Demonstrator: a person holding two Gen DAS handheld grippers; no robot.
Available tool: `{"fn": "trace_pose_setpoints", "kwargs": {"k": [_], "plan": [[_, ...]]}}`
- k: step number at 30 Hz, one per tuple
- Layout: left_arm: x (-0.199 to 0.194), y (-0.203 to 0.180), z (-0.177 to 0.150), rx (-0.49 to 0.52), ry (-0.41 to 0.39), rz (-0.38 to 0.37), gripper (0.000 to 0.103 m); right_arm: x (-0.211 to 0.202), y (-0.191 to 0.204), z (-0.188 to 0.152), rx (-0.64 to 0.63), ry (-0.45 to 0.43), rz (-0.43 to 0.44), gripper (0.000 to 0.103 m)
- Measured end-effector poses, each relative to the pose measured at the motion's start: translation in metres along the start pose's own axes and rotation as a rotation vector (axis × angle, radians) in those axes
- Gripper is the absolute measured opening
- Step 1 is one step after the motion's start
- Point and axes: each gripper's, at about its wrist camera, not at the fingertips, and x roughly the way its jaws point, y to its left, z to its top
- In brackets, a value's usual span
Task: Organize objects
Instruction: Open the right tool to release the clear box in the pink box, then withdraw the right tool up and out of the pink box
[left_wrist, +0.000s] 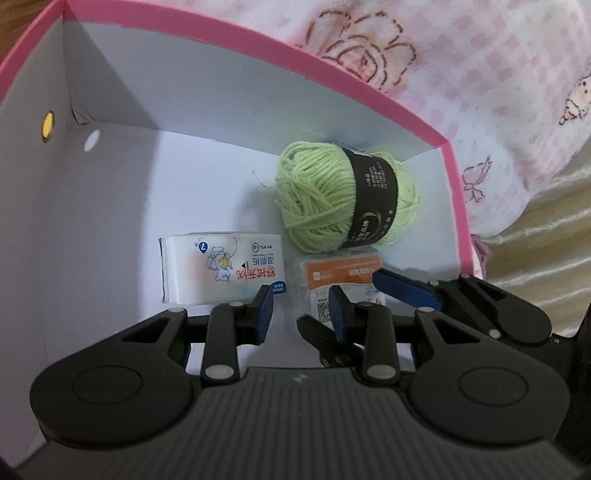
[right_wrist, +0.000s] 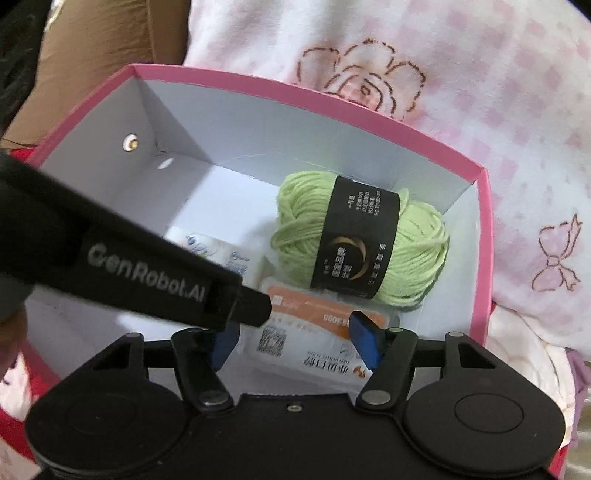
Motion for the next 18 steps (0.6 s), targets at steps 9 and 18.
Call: {"fn": "trace_pose_setpoints", "kwargs": {"k": [9, 18], "plan": [[-0.038, -0.016, -0.013, 0.128, -0.023, 0.068, 0.033, -0.053, -0.009, -0.02, 0.077, -0.094, 0.07, 0.07], [-0.09, -0.046, -0.024, 0.222, -0.046, 0.1, 0.042, -0.101, 0.004, -0.024, 0.111, -0.2, 0.112, 0.072]]}}
